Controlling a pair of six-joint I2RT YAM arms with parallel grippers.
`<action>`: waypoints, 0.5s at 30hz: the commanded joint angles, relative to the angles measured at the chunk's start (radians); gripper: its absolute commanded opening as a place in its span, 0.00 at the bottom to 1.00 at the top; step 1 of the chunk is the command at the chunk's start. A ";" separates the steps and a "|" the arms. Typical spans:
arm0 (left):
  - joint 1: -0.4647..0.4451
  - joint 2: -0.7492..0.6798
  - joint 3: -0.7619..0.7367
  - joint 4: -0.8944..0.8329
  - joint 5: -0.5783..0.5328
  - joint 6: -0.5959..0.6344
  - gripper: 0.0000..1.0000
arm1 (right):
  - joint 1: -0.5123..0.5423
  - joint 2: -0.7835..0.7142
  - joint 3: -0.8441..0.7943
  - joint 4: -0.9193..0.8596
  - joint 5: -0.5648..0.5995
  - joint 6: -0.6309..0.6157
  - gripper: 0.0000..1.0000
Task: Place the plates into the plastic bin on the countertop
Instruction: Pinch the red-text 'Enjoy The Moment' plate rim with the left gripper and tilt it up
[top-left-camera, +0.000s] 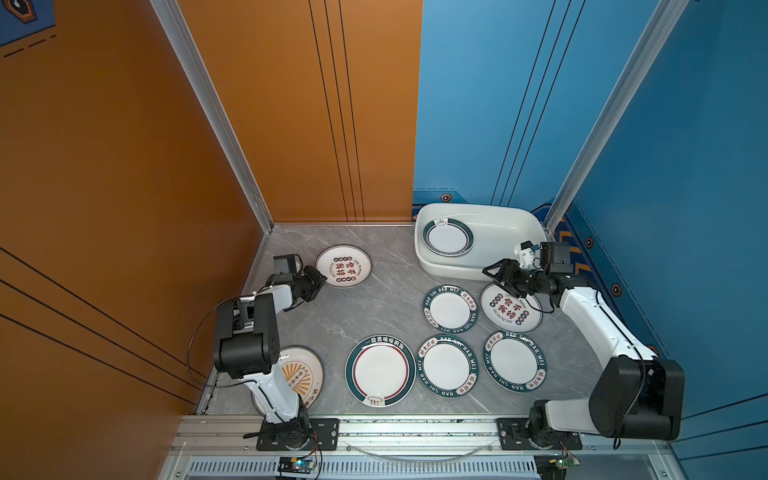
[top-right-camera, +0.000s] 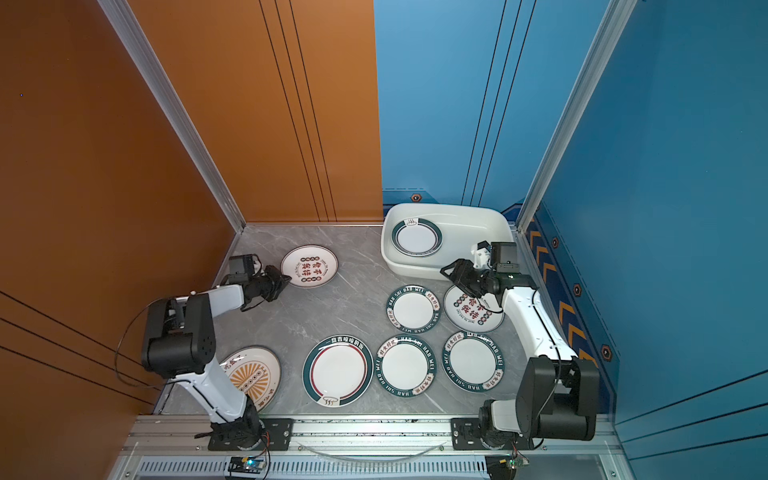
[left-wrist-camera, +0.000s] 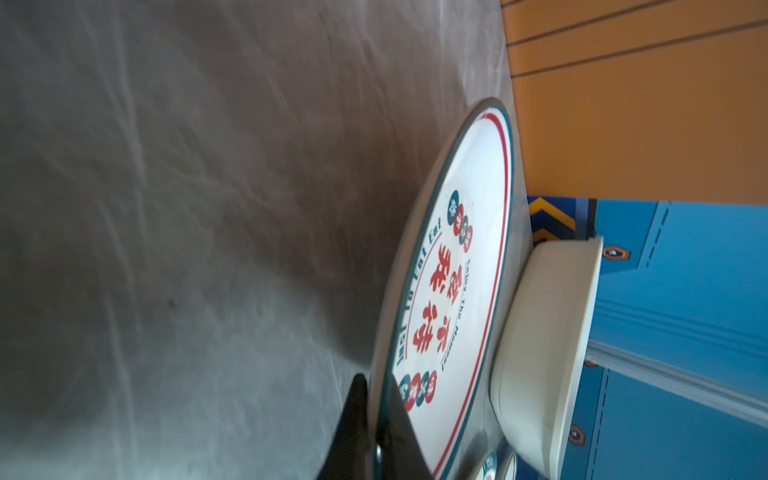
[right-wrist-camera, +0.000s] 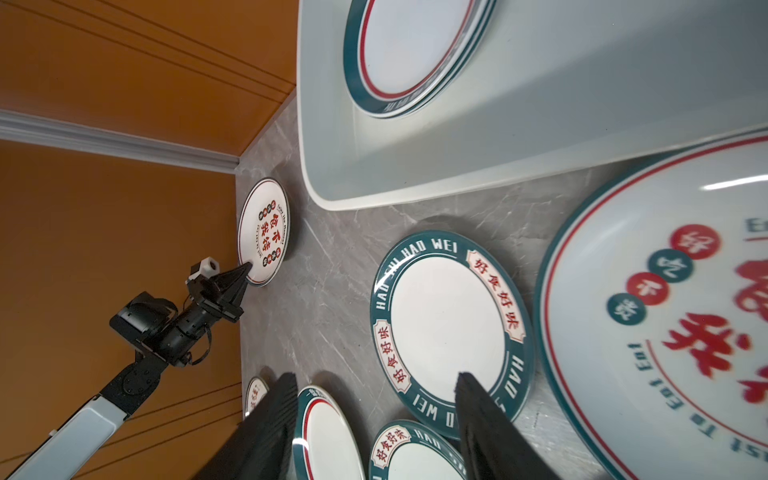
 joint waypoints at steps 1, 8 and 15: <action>-0.012 -0.146 -0.014 -0.086 0.091 0.095 0.00 | 0.048 0.053 0.052 0.051 -0.112 0.008 0.66; -0.044 -0.413 -0.068 -0.260 0.171 0.168 0.00 | 0.175 0.136 0.096 0.100 -0.151 0.022 0.67; -0.150 -0.520 -0.092 -0.317 0.225 0.141 0.00 | 0.273 0.202 0.135 0.212 -0.169 0.090 0.67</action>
